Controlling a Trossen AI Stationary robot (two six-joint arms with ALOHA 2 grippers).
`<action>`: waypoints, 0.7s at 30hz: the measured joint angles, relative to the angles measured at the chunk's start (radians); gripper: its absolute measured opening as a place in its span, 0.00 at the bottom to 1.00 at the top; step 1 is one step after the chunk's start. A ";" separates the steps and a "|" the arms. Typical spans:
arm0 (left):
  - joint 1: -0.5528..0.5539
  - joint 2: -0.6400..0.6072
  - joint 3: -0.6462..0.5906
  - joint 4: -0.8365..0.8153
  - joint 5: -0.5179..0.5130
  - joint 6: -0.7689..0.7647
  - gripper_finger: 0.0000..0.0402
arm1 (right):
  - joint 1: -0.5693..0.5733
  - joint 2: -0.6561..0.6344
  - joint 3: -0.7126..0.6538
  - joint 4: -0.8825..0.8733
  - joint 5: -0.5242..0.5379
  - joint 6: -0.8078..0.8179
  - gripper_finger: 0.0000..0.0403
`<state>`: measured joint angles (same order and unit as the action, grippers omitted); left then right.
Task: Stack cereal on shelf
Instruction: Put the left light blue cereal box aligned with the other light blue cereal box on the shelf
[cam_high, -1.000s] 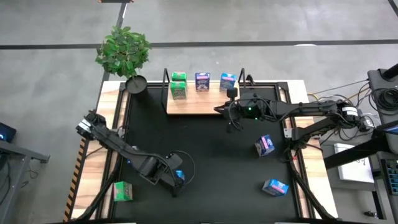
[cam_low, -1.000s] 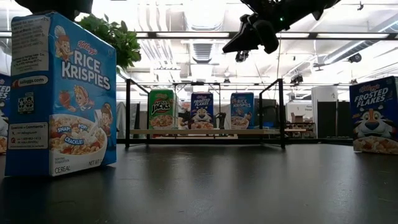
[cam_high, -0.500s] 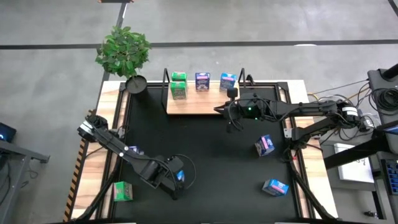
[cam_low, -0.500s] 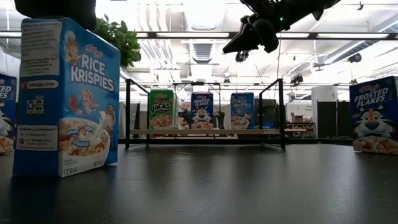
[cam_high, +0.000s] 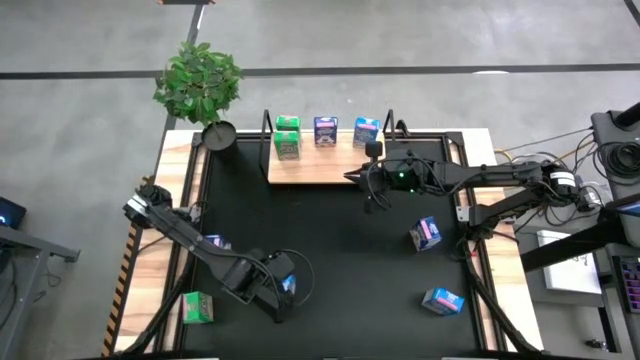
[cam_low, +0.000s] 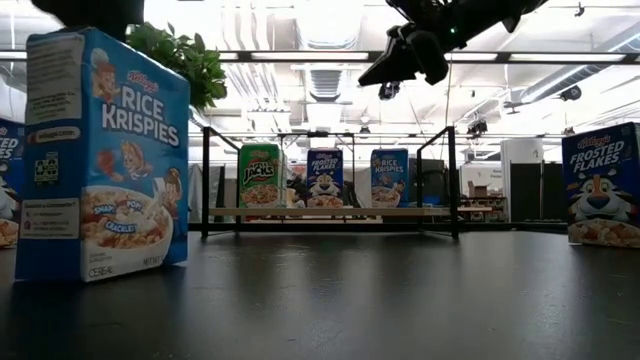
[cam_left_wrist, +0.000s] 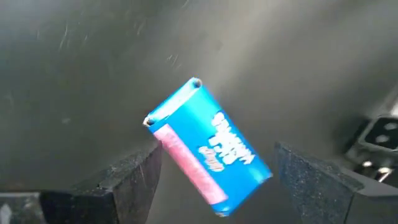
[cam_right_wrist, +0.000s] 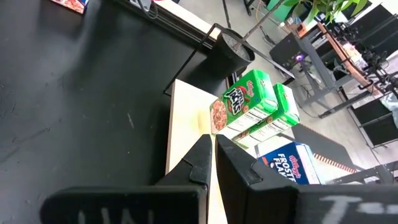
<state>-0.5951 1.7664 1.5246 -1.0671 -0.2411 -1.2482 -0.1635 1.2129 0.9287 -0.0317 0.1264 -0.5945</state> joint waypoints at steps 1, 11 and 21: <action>-0.003 0.000 0.009 0.004 -0.017 0.006 0.72 | 0.000 0.000 0.000 -0.002 0.000 0.000 0.03; -0.005 0.018 0.000 -0.050 -0.031 -0.054 0.72 | 0.000 0.000 0.000 -0.024 0.000 0.000 0.03; -0.006 0.046 0.000 -0.029 -0.025 -0.032 0.72 | 0.000 0.000 0.000 -0.024 0.000 0.002 0.03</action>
<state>-0.6014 1.8125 1.5242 -1.0958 -0.2659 -1.2801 -0.1635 1.2129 0.9291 -0.0553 0.1267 -0.5925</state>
